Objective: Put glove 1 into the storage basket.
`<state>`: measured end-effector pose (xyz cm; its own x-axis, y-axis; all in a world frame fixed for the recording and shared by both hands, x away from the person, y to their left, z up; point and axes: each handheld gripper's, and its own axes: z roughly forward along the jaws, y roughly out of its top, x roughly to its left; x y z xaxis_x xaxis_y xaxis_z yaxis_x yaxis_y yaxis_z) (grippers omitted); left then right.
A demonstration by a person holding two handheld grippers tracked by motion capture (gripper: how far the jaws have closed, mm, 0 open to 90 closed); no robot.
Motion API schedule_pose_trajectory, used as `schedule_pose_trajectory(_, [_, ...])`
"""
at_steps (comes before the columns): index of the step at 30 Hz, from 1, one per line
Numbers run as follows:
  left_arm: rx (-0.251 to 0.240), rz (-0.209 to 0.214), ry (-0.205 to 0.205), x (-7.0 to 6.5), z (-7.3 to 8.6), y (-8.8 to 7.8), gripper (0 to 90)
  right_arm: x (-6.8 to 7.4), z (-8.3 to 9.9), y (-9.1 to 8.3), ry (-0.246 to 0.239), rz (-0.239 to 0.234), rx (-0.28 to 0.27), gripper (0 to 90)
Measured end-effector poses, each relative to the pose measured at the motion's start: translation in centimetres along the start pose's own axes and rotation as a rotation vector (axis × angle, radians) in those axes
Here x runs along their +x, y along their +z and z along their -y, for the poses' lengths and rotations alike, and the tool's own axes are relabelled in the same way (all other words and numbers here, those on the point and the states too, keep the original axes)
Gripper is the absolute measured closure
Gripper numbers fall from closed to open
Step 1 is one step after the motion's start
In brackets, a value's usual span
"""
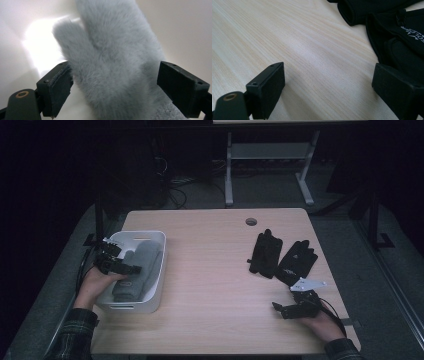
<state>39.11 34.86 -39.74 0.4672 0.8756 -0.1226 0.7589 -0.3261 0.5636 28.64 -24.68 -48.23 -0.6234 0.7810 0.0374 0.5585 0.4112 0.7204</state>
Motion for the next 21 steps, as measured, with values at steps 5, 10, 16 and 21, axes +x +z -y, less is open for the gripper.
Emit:
schedule_pose_trajectory(5, [-0.056, 0.000, -0.007, 0.2, 0.0, -1.0, 12.9, 0.0, 0.0, 0.0, -0.001, 0.000, -0.001, 11.0])
schedule_pose_trajectory(10, [-0.063, 0.000, -0.004, 0.0, -0.1, -1.2, 12.9, 0.0, 0.0, 0.0, -0.001, 0.000, -0.001, 11.0])
schedule_pose_trajectory(16, [-0.079, 0.003, 0.013, -0.7, -0.4, -1.2, 13.1, 0.0, 0.0, 0.0, -0.001, 0.000, 0.000, 11.0])
schedule_pose_trajectory(21, [-0.082, 0.020, 0.031, -1.2, -0.7, -0.8, 19.6, 0.0, 0.0, 0.0, 0.000, 0.000, 0.000, 11.0])
